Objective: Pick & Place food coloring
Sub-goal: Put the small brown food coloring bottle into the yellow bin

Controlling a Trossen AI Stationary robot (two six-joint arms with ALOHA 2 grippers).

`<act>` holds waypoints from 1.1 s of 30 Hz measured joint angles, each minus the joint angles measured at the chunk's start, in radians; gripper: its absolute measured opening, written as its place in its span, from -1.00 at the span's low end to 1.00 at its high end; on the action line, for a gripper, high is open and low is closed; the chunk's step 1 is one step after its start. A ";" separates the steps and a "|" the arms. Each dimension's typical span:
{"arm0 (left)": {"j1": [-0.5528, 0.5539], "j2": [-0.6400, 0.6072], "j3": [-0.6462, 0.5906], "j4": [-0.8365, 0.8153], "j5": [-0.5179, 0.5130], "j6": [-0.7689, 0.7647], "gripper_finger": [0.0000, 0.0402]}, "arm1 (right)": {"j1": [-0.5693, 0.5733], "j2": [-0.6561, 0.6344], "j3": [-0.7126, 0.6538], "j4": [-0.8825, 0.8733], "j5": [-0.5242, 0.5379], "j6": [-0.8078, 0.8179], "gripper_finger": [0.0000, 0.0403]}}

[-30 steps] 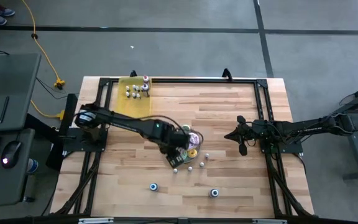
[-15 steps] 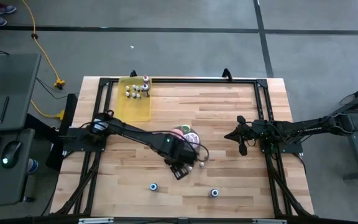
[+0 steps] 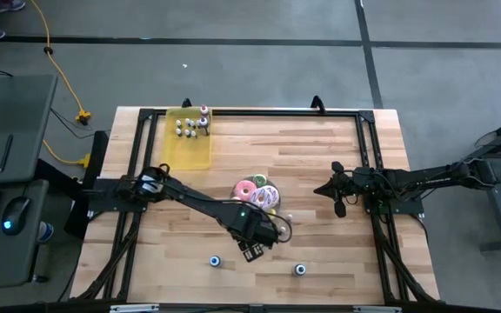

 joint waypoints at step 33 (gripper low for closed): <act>0.000 0.046 -0.001 0.044 0.023 0.061 -0.23 | 0.000 0.000 0.000 0.000 0.000 0.000 -1.00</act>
